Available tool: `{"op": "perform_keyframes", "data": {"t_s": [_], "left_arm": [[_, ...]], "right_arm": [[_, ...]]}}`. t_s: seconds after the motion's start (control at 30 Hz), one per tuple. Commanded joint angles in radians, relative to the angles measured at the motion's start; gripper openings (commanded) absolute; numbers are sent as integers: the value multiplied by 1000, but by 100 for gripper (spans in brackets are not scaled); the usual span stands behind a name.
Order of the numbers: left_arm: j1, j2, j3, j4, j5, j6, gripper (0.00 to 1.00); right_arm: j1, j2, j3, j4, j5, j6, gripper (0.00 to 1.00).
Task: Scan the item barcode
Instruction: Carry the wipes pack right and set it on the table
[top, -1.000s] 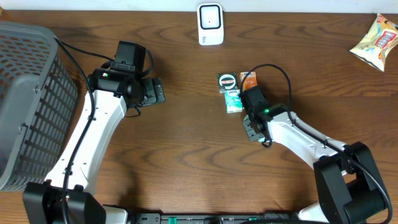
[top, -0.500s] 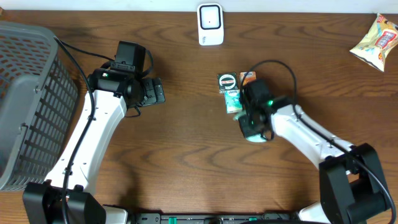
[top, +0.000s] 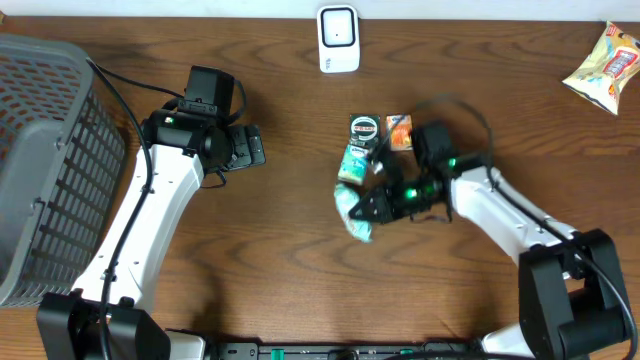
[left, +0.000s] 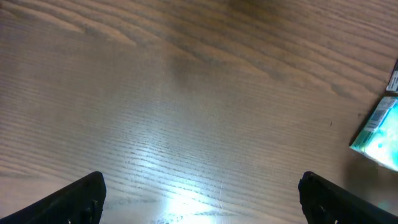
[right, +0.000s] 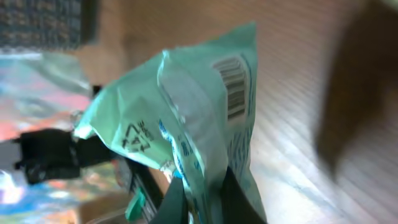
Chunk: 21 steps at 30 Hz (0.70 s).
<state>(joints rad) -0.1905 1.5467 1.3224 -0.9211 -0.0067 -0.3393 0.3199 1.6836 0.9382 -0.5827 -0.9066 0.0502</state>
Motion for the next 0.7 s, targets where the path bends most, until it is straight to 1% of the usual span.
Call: {"op": "perform_keyframes", "data": {"t_s": [0.0, 0.07, 0.1, 0.23, 0.27, 0.33, 0.37, 0.43, 0.47, 0.5, 0.63, 0.67], "left_arm": [[5, 2, 5, -6, -13, 6, 98], [5, 2, 5, -6, -13, 6, 98], [5, 2, 5, -6, -13, 6, 98], [5, 2, 5, -6, -13, 6, 98], [5, 2, 5, -6, -13, 6, 98], [5, 2, 5, -6, -13, 6, 98], [5, 2, 5, -6, -13, 6, 98], [5, 2, 5, -6, -13, 6, 98], [5, 2, 5, -6, -13, 6, 97], [5, 2, 5, -6, -13, 6, 98], [5, 2, 5, -6, -13, 6, 98], [5, 2, 5, -6, -13, 6, 98]], "right_arm": [[-25, -2, -166, 204, -219, 174, 1], [-53, -2, -225, 302, -211, 254, 1], [-66, -2, -240, 319, -194, 275, 1], [-153, -2, -253, 302, -53, 283, 1], [-173, -2, -253, 302, -20, 283, 4], [-213, -2, -251, 298, 35, 286, 14], [-230, -2, -249, 293, 55, 286, 15], [-270, -2, -229, 251, 123, 269, 22], [-287, -2, -198, 190, 188, 238, 24], [-296, -2, -150, 97, 294, 200, 28], [-299, -2, -16, -105, 510, 135, 29], [-299, -2, 10, -136, 534, 126, 31]]}}
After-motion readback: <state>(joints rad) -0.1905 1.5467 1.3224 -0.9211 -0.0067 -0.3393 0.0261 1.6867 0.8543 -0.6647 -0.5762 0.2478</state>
